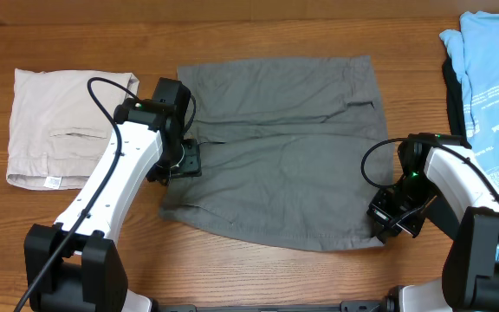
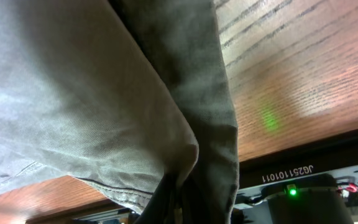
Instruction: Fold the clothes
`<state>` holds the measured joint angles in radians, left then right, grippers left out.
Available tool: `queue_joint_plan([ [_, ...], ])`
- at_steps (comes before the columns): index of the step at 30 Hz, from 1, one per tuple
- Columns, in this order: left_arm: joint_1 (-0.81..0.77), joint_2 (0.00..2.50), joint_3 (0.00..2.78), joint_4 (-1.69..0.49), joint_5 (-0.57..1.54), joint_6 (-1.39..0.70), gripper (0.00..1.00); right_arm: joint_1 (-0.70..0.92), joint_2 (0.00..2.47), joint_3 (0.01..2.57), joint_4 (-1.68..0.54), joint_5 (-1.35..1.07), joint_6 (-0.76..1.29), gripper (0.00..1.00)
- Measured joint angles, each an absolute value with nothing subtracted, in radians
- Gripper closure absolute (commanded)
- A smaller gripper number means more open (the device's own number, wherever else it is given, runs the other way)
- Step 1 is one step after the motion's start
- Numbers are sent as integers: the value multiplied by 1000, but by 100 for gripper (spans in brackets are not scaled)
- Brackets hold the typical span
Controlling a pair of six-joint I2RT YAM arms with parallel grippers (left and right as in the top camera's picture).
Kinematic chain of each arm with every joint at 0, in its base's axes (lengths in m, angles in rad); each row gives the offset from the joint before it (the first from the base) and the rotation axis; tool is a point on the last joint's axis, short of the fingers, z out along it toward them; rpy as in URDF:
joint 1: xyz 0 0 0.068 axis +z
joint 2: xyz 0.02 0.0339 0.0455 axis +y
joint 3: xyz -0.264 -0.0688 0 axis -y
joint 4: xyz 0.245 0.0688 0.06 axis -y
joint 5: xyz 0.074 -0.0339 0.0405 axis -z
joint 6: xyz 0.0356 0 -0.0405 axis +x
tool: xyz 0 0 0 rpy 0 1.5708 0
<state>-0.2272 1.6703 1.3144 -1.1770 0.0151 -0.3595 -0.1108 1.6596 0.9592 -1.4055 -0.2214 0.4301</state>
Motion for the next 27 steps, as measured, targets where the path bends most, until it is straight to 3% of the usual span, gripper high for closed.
queue_joint_plan([
  [11, -227, 1670, 1314, -1178, 15, -360, 41, -108, 1660, 959, -1470, -173, 496, 96],
  [14, -227, 1670, 1314, -1178, 15, -360, 41, -99, 1660, 959, -1478, -157, 524, 79],
  [17, -227, 1670, 1314, -1181, 15, -360, 43, -83, 1660, 959, -1481, -146, 532, 69],
  [25, -227, 1671, 1330, -1175, 17, -360, 48, -75, 1660, 1007, -1517, -145, 533, 60],
  [26, -227, 1671, 1351, -1170, 26, -360, 50, -76, 1660, 1052, -1522, -152, 525, 59],
  [27, -227, 1671, 1375, -1156, 37, -360, 58, -77, 1660, 1102, -1521, -154, 515, 52],
])
